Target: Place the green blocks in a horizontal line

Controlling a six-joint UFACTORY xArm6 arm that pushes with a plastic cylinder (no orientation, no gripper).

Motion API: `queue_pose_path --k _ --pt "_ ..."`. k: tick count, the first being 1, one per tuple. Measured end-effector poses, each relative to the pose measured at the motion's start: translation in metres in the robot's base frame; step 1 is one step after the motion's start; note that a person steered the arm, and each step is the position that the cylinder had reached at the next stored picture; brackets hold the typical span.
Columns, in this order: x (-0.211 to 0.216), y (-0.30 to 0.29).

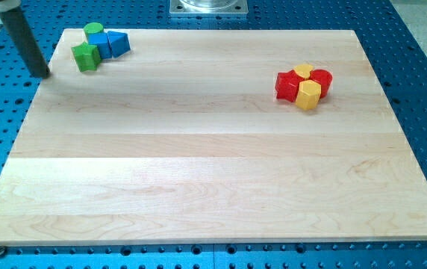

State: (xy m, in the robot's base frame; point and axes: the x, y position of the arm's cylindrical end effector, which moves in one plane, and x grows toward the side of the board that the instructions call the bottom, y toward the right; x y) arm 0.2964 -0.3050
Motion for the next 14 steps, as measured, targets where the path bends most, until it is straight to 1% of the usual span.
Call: queue_pose_path --k 1,2,3,4,5,6,7,8,9,10,11,12,13,14 --pt "-0.050 0.001" --pt "-0.086 0.012" --pt "-0.100 0.031" --pt "-0.075 0.068" --pt "-0.009 0.081" --pt "-0.019 0.064" --pt "-0.058 0.045" --pt "-0.087 0.088" --pt "-0.105 0.109" --pt "-0.104 0.120" --pt "-0.046 0.196" --pt "0.012 0.255" --pt "-0.007 0.327" --pt "-0.083 0.349"
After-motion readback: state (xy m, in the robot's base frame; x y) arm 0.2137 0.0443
